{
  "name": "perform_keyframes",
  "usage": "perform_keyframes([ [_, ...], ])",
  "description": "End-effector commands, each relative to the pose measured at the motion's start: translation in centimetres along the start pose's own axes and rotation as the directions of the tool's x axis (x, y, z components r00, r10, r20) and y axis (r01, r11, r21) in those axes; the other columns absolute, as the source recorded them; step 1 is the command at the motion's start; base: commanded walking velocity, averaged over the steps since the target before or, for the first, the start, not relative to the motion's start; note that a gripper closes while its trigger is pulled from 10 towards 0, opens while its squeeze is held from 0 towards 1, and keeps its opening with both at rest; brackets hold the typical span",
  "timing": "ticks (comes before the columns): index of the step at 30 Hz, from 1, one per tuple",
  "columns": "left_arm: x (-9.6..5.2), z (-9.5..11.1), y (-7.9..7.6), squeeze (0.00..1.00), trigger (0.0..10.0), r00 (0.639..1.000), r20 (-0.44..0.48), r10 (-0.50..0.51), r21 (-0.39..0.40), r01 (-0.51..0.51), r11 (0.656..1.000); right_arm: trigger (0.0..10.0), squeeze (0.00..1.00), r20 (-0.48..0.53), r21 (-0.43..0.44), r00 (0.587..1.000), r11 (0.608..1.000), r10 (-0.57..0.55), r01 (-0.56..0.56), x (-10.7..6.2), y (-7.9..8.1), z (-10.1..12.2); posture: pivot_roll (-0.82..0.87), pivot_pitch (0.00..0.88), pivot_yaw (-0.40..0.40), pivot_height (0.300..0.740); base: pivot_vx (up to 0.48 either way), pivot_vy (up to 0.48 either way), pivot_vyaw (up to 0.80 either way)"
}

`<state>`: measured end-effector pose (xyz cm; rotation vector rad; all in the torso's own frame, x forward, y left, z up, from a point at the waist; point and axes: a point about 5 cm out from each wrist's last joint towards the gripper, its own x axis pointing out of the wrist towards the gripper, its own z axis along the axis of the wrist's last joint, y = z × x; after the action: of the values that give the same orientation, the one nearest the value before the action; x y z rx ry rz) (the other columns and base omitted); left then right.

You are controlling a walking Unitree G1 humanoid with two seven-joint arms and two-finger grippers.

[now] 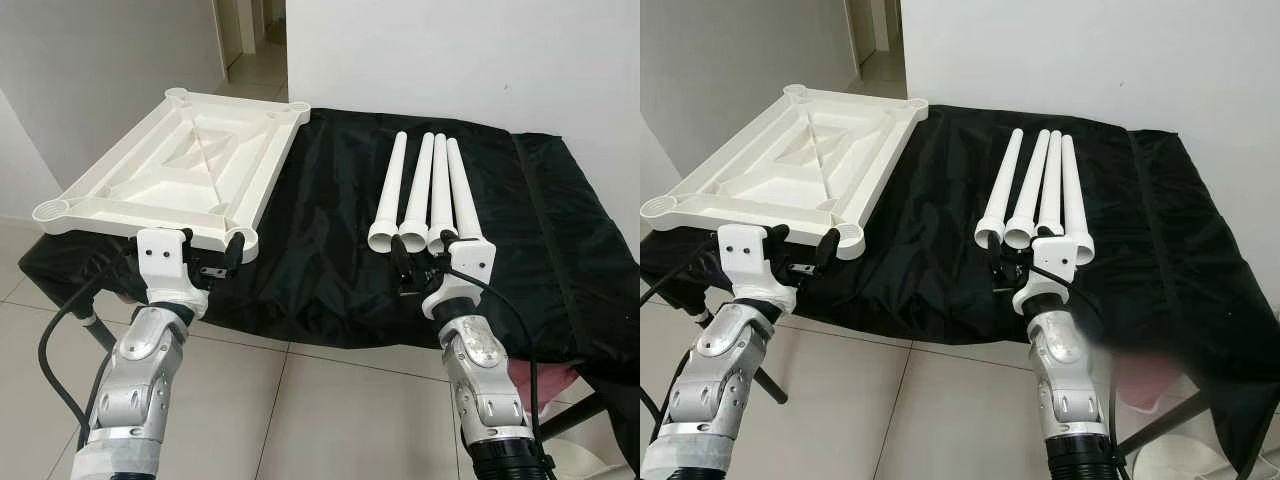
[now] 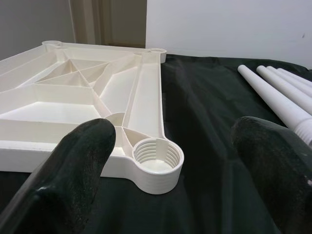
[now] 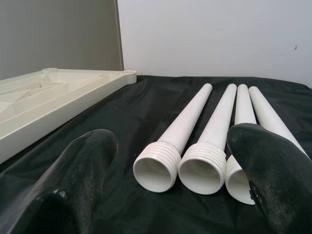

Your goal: Building children table

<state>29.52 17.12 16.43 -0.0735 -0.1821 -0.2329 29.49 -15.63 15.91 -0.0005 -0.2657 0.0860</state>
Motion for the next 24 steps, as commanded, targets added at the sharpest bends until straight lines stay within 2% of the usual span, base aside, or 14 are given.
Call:
perform_keyframes([
  [1,0.11,0.03,0.50,0.00,10.0,0.995,-0.005,0.100,-0.009,-0.100,0.995,10.0,0.00,0.004,-0.002,1.000,1.000,-0.006,0.006,0.21,0.04,0.02,-0.04,0.021,0.028,0.740,0.000,0.000,0.00],
  [24,0.48,0.22,0.73,0.00,10.0,0.994,0.011,0.112,-0.015,-0.112,0.994,10.0,0.00,0.002,-0.042,1.000,0.999,0.017,-0.017,0.64,-0.03,0.04,-0.04,0.006,0.007,0.740,0.000,0.000,0.00],
])
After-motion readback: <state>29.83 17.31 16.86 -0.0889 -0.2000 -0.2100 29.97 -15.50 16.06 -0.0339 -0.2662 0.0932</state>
